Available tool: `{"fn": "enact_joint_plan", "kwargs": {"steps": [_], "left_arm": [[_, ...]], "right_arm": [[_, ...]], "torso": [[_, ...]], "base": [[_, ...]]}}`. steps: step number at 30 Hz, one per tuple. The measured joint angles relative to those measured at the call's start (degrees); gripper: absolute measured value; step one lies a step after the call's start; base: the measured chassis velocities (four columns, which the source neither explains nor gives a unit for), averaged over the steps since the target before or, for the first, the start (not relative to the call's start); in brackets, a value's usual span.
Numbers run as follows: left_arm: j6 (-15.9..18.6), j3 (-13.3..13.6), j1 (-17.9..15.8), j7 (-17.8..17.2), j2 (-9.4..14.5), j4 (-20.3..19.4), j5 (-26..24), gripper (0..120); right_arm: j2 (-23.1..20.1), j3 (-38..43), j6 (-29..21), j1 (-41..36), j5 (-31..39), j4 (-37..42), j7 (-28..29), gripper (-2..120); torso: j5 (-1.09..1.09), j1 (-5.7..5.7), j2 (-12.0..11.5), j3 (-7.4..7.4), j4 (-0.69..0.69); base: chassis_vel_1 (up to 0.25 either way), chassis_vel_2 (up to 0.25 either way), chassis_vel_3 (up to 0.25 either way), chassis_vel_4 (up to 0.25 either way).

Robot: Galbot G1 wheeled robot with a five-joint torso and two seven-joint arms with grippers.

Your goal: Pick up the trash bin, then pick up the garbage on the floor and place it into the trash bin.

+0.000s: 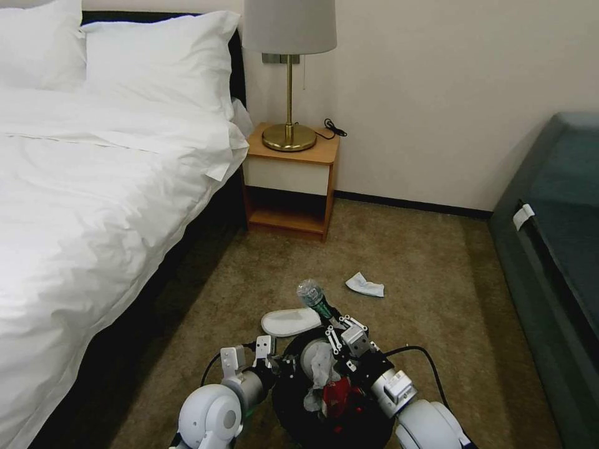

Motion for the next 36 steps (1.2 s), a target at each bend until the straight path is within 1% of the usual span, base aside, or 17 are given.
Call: {"fn": "enact_joint_plan", "kwargs": {"steps": [9,12,14,23,29,36], "left_arm": [[-0.44,-0.17,-0.06,0.24,-0.31,0.17,0.74,0],[-0.87,-0.61,-0.26,0.26,-0.40,0.45,1.36,0],[-1.13,-1.24,-0.72,-0.02,-0.55,0.67,1.78,0],[-1.74,-2.23,-2.15,-1.32,-1.38,1.55,2.35,0],[-1.85,-2.52,-2.50,-1.60,-1.37,2.01,2.37,0],[-2.24,-2.46,-2.55,-1.61,-1.55,2.71,2.92,0]], "right_arm": [[0.00,0.36,-0.07,-0.13,-0.26,0.67,-0.80,13],[-0.24,0.97,-0.09,-0.39,-0.34,1.43,-1.01,13],[-0.70,1.52,-0.25,-0.90,-0.34,2.64,-1.22,13],[-0.82,2.07,-0.35,-2.16,-0.93,4.10,-1.70,13],[-0.75,2.15,-0.28,-2.75,-1.31,4.70,-1.95,10],[-0.27,2.17,-0.54,-2.74,-1.51,5.50,-2.25,10]], "torso": [[0.00,0.00,0.00,0.00,0.00],[0.00,0.00,0.00,0.00,0.00],[0.01,0.00,0.00,0.00,0.00],[0.00,0.00,0.00,0.00,-0.01],[0.00,0.00,0.00,0.00,-0.01],[0.00,0.00,0.00,0.00,0.00]], "base": [[0.000,0.000,0.000,0.000],[0.000,0.000,0.000,0.000],[0.000,0.000,0.000,0.000],[0.000,0.000,0.000,0.000],[0.000,0.000,0.000,0.000],[0.000,0.000,0.000,0.000]]}}
